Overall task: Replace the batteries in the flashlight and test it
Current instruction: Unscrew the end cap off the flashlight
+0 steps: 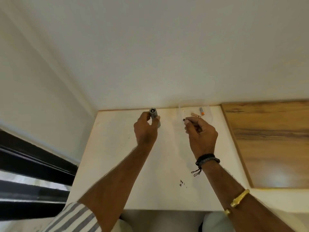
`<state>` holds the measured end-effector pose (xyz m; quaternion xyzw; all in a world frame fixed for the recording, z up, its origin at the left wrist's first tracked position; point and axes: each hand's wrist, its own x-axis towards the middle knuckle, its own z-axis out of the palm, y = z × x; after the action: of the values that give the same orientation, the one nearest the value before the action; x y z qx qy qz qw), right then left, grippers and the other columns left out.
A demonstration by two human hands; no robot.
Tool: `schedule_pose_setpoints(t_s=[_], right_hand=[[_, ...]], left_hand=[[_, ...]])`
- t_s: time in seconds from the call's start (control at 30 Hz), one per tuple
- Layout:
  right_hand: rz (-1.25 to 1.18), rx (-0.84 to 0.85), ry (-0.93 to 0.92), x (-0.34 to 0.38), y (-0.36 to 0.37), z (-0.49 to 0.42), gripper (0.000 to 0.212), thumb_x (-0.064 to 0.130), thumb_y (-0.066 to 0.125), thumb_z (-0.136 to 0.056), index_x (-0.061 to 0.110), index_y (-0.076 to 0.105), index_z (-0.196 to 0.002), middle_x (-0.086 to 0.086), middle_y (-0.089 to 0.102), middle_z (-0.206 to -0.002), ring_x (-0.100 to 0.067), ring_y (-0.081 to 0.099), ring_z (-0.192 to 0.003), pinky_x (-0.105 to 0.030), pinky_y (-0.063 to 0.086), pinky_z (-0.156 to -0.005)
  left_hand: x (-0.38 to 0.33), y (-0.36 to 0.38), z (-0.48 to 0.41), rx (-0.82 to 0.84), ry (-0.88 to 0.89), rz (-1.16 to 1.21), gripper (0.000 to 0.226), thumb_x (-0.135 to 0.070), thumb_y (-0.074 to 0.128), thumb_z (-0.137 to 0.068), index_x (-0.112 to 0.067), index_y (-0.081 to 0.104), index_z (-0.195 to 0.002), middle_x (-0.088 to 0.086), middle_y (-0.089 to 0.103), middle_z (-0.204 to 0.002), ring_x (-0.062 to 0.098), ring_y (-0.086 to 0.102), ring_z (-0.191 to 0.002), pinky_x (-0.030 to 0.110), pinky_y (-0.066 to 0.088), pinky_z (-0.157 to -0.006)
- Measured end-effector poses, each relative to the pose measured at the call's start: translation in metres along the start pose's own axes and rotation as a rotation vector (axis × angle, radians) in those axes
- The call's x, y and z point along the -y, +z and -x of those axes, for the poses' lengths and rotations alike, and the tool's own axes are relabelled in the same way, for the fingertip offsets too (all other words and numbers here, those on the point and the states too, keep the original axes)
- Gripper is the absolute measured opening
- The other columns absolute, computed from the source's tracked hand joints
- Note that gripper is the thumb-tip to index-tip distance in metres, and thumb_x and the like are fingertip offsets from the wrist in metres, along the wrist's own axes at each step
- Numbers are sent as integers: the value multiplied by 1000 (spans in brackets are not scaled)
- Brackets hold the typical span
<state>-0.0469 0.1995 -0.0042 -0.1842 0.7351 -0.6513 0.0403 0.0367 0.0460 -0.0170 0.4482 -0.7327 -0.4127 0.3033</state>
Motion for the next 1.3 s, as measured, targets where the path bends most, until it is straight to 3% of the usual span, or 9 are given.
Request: schedule_pose_setpoints(t_s=[0.17, 0.37, 0.47, 0.6, 0.8, 1.0, 1.13, 1.2, 1.3], right_hand=[[-56, 10, 68, 5, -15, 34, 10, 12, 72, -91, 14, 78, -99, 3, 76, -79, -17, 73, -70, -37, 64, -69], [-108, 89, 95, 16, -42, 93, 8, 13, 74, -90, 17, 78, -96, 4, 77, -81, -19, 73, -70, -28, 62, -61], [-98, 152, 92, 22, -48, 110, 6, 18, 74, -91, 17, 78, -96, 5, 77, -80, -16, 72, -69, -23, 58, -58], [65, 273, 42, 24, -53, 132, 11, 32, 70, -93, 24, 75, -98, 11, 75, -79, -8, 70, -71, -17, 54, -59], [334, 319, 39, 17, -63, 140, 29, 48, 61, -96, 21, 71, -89, 11, 69, -70, 0, 66, -67, -7, 44, -62], [493, 419, -1, 5, -62, 151, 32, 40, 52, -103, 12, 66, -95, 1, 67, -75, -15, 62, -68, -13, 41, -60], [418, 457, -88, 8, -65, 153, 17, 24, 56, -103, 10, 65, -102, 4, 65, -86, -10, 59, -76, -10, 42, -68], [355, 497, -121, 11, -70, 152, 12, 18, 60, -101, 11, 66, -108, 3, 67, -94, -11, 62, -84, -16, 49, -75], [265, 538, -65, 14, -77, 150, 23, 20, 66, -97, 19, 67, -119, 7, 70, -106, -8, 67, -95, -20, 56, -80]], left_hand=[[1, -19, 60, 38, 17, 122, 17, -33, 66, -92, -22, 64, -105, -15, 71, -101, 6, 67, -100, 25, 52, -85], [10, -49, 139, 126, 196, 80, 14, -37, 61, -96, -37, 56, -108, -32, 65, -92, -6, 63, -90, 5, 47, -76], [21, -61, 163, 176, 263, -15, 22, -44, 57, -96, -33, 57, -115, -22, 67, -103, 0, 62, -95, 10, 48, -82], [25, -66, 176, 258, 386, -258, 27, -39, 57, -97, -23, 61, -119, -7, 67, -109, 11, 56, -97, 31, 53, -82], [21, -70, 188, 335, 555, -430, 27, -37, 59, -95, -20, 62, -116, -2, 65, -108, 16, 53, -101, 33, 53, -75], [24, -76, 200, 394, 521, -470, 26, -34, 56, -97, -17, 63, -117, 0, 65, -108, 18, 51, -102, 38, 52, -79], [22, -77, 202, 425, 521, -494, 26, -30, 51, -100, -15, 63, -118, 3, 68, -109, 20, 54, -99, 40, 52, -80], [23, -79, 201, 411, 535, -495, 28, -30, 51, -101, -15, 63, -120, 4, 69, -109, 20, 55, -99, 38, 52, -79], [22, -80, 200, 388, 533, -476, 29, -31, 54, -100, -14, 63, -122, 5, 68, -111, 21, 55, -100, 34, 51, -79]])
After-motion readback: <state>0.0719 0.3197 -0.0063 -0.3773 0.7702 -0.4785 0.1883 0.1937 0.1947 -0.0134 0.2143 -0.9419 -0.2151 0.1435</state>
